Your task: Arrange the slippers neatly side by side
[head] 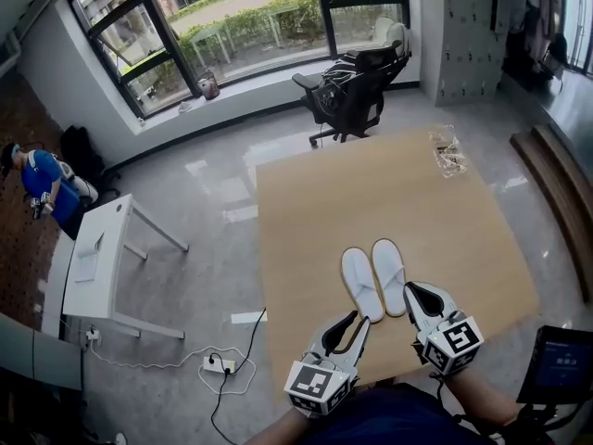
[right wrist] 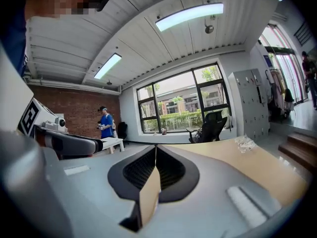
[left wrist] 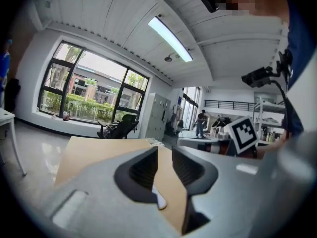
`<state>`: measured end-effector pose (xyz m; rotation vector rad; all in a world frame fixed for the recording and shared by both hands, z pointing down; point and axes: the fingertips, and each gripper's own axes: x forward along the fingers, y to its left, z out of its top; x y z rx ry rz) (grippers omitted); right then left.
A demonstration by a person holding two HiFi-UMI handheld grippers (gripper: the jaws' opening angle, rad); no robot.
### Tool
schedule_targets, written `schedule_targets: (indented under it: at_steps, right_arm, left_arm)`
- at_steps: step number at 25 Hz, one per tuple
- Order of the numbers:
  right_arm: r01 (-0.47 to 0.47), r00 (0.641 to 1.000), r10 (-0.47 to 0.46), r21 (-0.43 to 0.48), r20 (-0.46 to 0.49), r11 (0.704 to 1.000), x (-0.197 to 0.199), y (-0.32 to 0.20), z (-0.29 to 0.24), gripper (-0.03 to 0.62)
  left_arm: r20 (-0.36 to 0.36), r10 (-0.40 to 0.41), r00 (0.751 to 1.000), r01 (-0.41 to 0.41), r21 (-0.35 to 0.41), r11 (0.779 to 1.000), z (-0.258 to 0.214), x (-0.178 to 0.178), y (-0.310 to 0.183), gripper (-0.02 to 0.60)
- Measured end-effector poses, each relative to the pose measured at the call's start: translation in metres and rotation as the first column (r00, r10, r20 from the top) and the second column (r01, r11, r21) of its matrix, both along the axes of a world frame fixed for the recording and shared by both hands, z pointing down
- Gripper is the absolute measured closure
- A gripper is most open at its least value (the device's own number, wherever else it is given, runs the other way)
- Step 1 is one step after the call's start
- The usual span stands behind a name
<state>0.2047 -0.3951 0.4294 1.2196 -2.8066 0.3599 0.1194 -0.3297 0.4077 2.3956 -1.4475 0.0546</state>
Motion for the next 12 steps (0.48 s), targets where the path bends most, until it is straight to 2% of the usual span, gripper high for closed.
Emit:
schedule_targets:
  at_steps: [3, 7, 12]
  right_arm:
    - [-0.012, 1.000, 0.012, 0.043, 0.008, 0.999, 0.003, 0.008, -0.015, 0.582]
    - [-0.017, 1.000, 0.017, 0.074, 0.006, 0.997, 0.002, 0.019, -0.026, 0.582]
    - [0.001, 1.000, -0.002, 0.101, 0.007, 0.995, -0.007, 0.033, -0.039, 0.582]
  left_arm:
    - [-0.011, 0.002, 1.000, -0.002, 0.029, 1.000, -0.012, 0.002, 0.003, 0.491]
    - [0.010, 0.033, 0.999, -0.034, 0.116, 0.993, -0.015, 0.003, 0.005, 0.491]
    - [0.006, 0.051, 0.999, -0.051, 0.129, 0.990, -0.017, 0.008, 0.007, 0.491]
